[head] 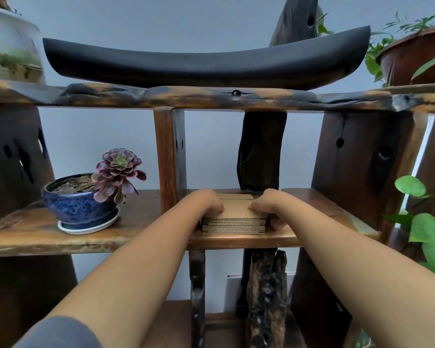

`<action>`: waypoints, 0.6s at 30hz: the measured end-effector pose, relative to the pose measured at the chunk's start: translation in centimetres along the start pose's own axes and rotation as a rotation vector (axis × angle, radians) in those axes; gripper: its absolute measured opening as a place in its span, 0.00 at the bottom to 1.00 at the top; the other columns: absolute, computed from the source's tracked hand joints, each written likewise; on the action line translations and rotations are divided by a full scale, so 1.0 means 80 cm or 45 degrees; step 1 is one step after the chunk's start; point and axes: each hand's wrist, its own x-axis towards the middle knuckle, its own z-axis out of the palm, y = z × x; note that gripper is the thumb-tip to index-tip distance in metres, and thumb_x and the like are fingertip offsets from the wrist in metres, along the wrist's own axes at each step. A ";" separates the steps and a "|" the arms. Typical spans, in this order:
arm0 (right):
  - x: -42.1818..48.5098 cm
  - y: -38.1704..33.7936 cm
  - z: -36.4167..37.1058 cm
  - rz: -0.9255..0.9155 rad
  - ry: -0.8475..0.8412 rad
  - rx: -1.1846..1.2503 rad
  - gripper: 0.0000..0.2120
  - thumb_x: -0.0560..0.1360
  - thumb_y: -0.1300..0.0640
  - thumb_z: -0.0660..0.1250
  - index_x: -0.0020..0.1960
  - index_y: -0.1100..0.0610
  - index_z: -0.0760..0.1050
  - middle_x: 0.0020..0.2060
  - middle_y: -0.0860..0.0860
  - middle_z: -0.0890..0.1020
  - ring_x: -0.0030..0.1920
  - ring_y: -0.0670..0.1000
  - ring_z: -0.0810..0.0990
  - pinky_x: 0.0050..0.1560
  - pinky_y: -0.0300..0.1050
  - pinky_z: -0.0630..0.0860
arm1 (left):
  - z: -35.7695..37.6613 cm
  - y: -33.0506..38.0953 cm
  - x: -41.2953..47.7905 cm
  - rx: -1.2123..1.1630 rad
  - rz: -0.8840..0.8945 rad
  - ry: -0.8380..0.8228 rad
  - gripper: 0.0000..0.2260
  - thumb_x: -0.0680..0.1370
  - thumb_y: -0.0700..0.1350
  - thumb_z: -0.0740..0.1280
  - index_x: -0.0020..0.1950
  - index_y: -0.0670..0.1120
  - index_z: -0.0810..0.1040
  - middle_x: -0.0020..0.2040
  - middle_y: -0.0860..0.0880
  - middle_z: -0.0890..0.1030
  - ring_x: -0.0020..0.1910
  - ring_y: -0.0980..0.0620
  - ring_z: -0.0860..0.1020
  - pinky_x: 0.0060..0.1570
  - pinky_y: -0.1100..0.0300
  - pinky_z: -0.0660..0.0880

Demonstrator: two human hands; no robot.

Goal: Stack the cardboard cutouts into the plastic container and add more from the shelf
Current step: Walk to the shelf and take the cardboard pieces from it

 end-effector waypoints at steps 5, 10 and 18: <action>0.000 -0.010 0.011 0.037 -0.010 -0.023 0.20 0.77 0.56 0.65 0.65 0.63 0.69 0.55 0.63 0.79 0.51 0.64 0.83 0.54 0.58 0.82 | -0.004 0.007 0.004 0.002 -0.089 -0.076 0.24 0.81 0.53 0.61 0.70 0.38 0.68 0.67 0.41 0.74 0.65 0.44 0.75 0.63 0.54 0.73; 0.000 -0.007 0.020 0.061 -0.009 0.082 0.21 0.77 0.59 0.64 0.68 0.62 0.67 0.55 0.61 0.77 0.55 0.62 0.81 0.57 0.57 0.80 | -0.001 0.006 0.005 -0.075 -0.154 -0.132 0.26 0.81 0.54 0.60 0.71 0.37 0.67 0.70 0.42 0.73 0.69 0.45 0.72 0.65 0.54 0.71; -0.009 0.006 0.028 -0.031 0.115 0.364 0.17 0.76 0.65 0.64 0.64 0.62 0.70 0.46 0.59 0.74 0.57 0.62 0.78 0.59 0.57 0.78 | 0.010 0.003 -0.001 -0.586 -0.174 -0.109 0.27 0.79 0.49 0.67 0.73 0.37 0.65 0.71 0.40 0.71 0.68 0.41 0.71 0.69 0.47 0.69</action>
